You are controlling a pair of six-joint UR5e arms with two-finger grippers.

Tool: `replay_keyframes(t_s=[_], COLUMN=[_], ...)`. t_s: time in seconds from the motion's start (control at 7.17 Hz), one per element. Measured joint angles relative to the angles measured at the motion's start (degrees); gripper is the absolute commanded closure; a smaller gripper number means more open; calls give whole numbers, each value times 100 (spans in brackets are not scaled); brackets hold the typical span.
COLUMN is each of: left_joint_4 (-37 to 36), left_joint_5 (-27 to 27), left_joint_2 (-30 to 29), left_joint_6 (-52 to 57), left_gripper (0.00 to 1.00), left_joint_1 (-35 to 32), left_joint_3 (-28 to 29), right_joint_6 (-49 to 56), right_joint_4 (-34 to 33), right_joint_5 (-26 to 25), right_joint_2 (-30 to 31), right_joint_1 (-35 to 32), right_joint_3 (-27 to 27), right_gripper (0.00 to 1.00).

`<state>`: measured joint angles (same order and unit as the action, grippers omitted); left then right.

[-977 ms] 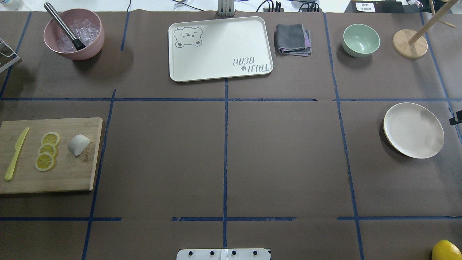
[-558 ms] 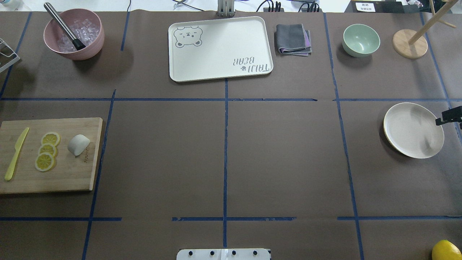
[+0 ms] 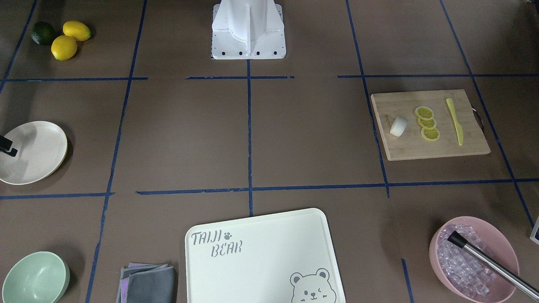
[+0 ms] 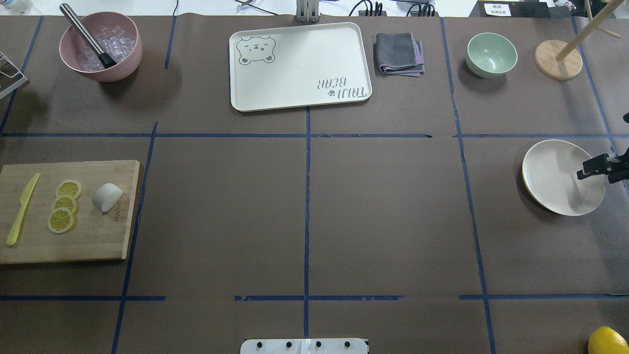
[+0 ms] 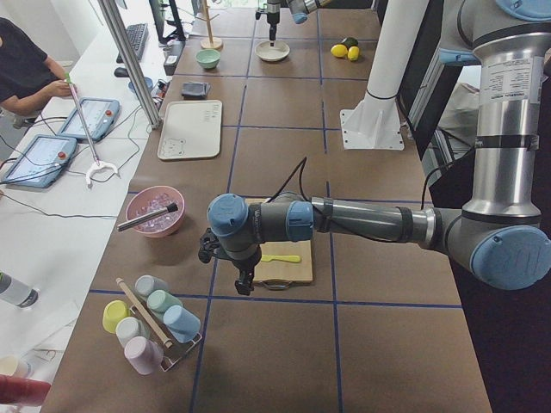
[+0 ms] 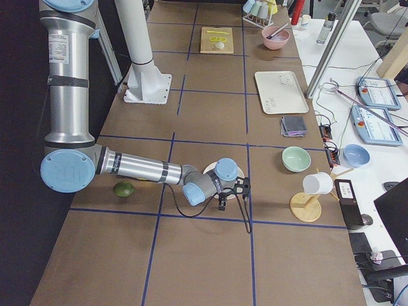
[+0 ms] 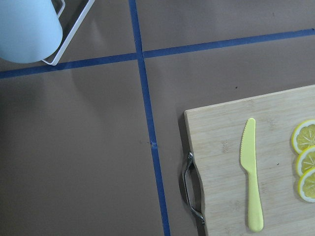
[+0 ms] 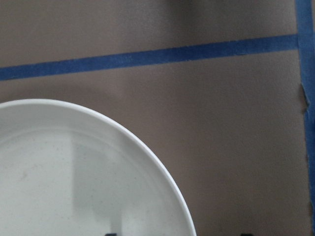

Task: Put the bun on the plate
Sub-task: 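Lower the right gripper to the rim of the white plate and grasp it, then slide the white plate with the right gripper toward the table centre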

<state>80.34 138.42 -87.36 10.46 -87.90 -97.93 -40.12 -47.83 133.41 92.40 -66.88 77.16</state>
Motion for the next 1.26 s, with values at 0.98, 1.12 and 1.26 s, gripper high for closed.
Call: replay_keyframes(t_s=[0.98, 1.12, 1.26], left_joint_4=[16, 19, 23], left_joint_5=[24, 76, 128], left_joint_2=[67, 69, 70], left_joint_6=[0, 0, 0], left_gripper=[0, 0, 0], left_joint_1=[1, 1, 1], left_joint_3=[-36, -42, -47], right_joint_6=[-308, -791, -1520], right_joint_4=[101, 262, 441], right_joint_5=[535, 729, 851], right_joint_2=[-196, -416, -785], right_joint_1=[25, 104, 299], right_joint_3=[647, 880, 1022], right_gripper=[100, 100, 100])
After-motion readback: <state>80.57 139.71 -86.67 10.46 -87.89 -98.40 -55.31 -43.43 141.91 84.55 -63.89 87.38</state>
